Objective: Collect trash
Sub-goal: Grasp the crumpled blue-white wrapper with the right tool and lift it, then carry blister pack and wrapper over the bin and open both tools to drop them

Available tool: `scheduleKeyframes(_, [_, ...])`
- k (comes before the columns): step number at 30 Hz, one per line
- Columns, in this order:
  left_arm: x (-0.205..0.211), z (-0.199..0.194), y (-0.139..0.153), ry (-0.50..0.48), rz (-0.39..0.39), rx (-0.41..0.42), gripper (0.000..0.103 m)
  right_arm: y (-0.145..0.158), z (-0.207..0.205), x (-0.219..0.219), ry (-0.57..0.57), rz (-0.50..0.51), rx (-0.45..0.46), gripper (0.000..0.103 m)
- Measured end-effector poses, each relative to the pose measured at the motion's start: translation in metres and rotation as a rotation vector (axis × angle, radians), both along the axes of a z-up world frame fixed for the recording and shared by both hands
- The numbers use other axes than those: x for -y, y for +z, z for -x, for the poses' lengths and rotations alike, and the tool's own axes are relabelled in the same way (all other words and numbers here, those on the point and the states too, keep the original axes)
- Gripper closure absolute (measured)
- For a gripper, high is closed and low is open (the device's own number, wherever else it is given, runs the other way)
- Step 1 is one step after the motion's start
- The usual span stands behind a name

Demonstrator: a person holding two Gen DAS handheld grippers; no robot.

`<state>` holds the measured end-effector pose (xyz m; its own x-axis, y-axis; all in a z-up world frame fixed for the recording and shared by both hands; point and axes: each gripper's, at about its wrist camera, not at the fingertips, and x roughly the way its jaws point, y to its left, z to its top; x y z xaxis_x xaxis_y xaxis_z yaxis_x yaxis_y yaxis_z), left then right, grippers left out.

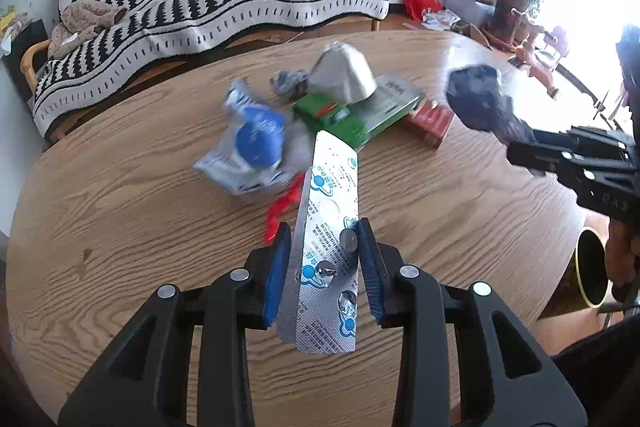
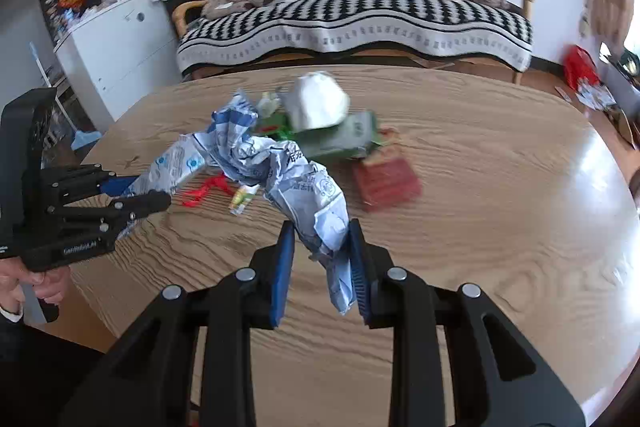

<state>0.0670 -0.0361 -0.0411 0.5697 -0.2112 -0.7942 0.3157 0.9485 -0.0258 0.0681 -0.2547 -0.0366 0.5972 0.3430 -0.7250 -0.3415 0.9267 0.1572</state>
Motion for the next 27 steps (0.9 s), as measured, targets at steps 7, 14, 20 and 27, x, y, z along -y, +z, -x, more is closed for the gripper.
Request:
scheduleKeyframes(7, [0.067,-0.003,0.009,-0.092,0.039,0.016,0.070,0.009,0.031,0.083,-0.170,-0.017,-0.011,0.076])
scheduleKeyframes(14, [0.171,0.006,0.020,-0.232,0.116,0.029,0.070,0.006,0.087,0.194,-0.421,-0.032,-0.033,0.076])
scheduleKeyframes(20, [0.283,0.041,0.020,-0.411,0.210,0.022,0.070,-0.011,0.170,0.302,-0.704,-0.034,-0.055,0.076])
scheduleKeyframes(27, [0.407,0.101,-0.014,-0.630,0.253,-0.057,0.070,-0.043,0.279,0.408,-1.078,-0.068,-0.132,0.076])
